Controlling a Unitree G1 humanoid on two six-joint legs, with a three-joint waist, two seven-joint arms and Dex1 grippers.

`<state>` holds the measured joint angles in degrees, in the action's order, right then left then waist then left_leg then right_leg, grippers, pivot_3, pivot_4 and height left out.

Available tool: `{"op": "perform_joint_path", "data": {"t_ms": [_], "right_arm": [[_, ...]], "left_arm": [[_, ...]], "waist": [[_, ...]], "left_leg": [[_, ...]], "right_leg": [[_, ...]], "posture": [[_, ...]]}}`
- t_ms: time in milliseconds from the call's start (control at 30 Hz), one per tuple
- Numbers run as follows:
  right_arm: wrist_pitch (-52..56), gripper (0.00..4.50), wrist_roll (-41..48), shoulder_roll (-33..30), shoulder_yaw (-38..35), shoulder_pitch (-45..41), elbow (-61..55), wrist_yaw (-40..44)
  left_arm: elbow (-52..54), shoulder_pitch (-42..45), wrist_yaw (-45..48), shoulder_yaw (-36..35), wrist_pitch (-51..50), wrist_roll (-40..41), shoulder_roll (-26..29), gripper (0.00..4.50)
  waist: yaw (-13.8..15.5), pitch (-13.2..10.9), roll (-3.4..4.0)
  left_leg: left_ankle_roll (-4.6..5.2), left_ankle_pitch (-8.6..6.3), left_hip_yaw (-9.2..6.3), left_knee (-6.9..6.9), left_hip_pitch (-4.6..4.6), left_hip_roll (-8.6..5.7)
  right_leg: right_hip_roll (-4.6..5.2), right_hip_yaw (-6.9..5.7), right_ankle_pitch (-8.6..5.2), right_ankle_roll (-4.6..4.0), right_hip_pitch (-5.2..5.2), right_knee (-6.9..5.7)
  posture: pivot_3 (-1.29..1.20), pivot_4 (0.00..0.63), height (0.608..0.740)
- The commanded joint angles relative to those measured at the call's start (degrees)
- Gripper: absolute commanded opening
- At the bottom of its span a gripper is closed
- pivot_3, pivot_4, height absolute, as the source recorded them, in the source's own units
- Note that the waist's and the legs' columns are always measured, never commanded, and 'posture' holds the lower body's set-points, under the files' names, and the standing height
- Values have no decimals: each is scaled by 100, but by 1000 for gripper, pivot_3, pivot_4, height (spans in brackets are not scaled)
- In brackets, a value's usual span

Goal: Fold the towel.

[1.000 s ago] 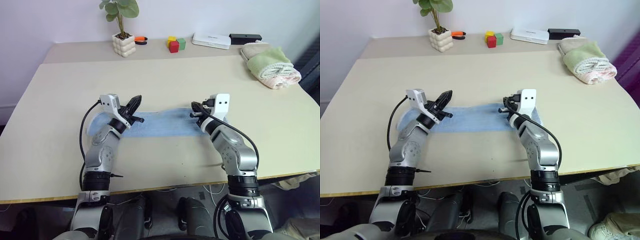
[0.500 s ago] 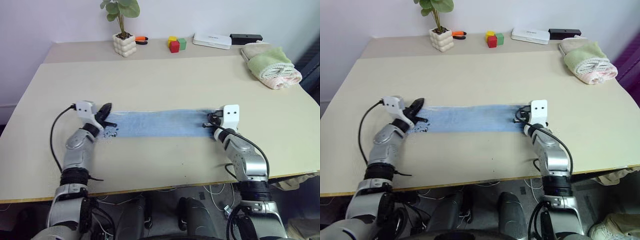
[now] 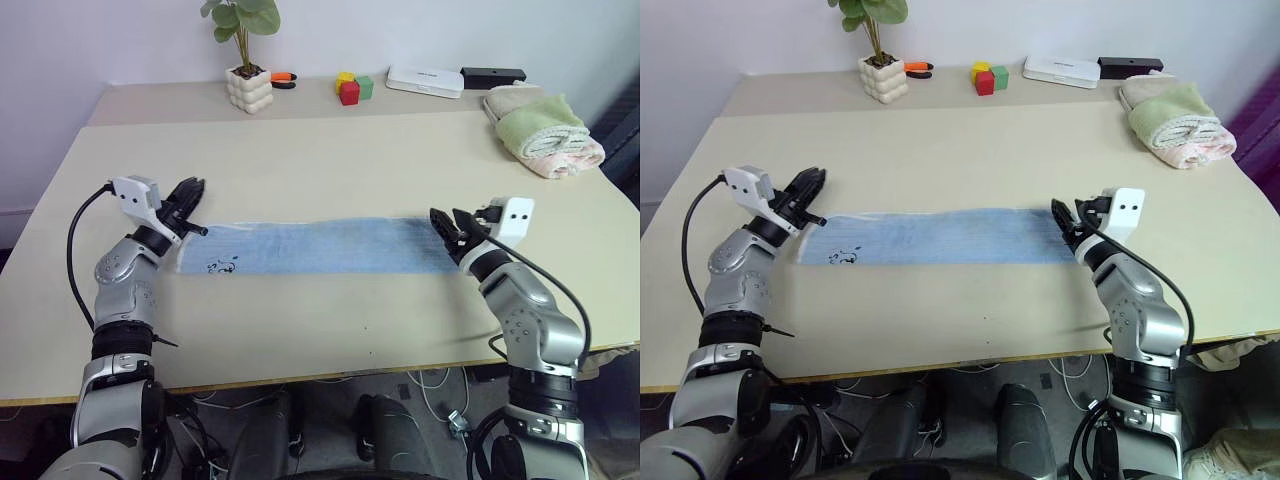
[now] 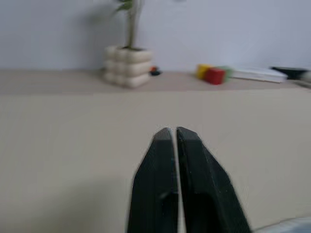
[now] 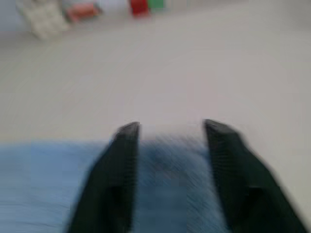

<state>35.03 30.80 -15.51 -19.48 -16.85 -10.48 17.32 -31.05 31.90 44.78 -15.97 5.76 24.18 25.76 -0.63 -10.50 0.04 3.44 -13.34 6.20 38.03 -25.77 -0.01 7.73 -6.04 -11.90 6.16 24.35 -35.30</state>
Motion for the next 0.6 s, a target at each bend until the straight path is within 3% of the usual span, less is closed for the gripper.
{"op": "perform_joint_path", "data": {"t_ms": [33,67,200,267,400,600], "right_arm": [[966,3987,1410,-124,-536,451,-876,121],[1227,4500,1700,-184,-642,583,-1000,72],[1966,4500,2743,-428,-965,965,-1317,-207],[2082,4500,3022,-493,-1151,1233,-1446,-418],[2281,4500,3554,-435,-1399,1783,-1628,-1134],[2200,4500,3945,-254,-1378,1819,-1379,-2016]], "left_arm": [[502,79,832,51,-361,362,308,2161],[535,98,1033,79,-427,386,381,2729],[372,238,1636,67,-657,532,608,4474],[305,316,2090,56,-981,712,766,4474],[409,470,3002,124,-2769,1362,1240,4474],[648,375,3562,372,-3379,1308,1549,4474]], "waist": [[14,0,0],[10,0,0],[1,-1,3],[2,-1,2],[2,-1,2],[-6,-2,4]], "left_leg": [[1,-1,-2,0,0,1],[2,-2,-6,-1,-2,1],[4,-5,-6,-2,-2,1],[4,-5,-7,-2,-2,3],[4,-6,-9,-11,-7,5],[2,-4,-7,-9,-12,5]], "right_leg": [[1,-1,0,0,0,2],[1,-2,0,-1,-1,5],[3,-3,-3,-13,-1,15],[3,-3,-7,-22,0,15],[-1,-10,-8,-23,6,23],[-2,-8,-9,-25,10,29]], "posture": [[0,150,740],[0,150,740],[0,150,740],[0,150,740],[0,150,740],[0,150,740]]}}
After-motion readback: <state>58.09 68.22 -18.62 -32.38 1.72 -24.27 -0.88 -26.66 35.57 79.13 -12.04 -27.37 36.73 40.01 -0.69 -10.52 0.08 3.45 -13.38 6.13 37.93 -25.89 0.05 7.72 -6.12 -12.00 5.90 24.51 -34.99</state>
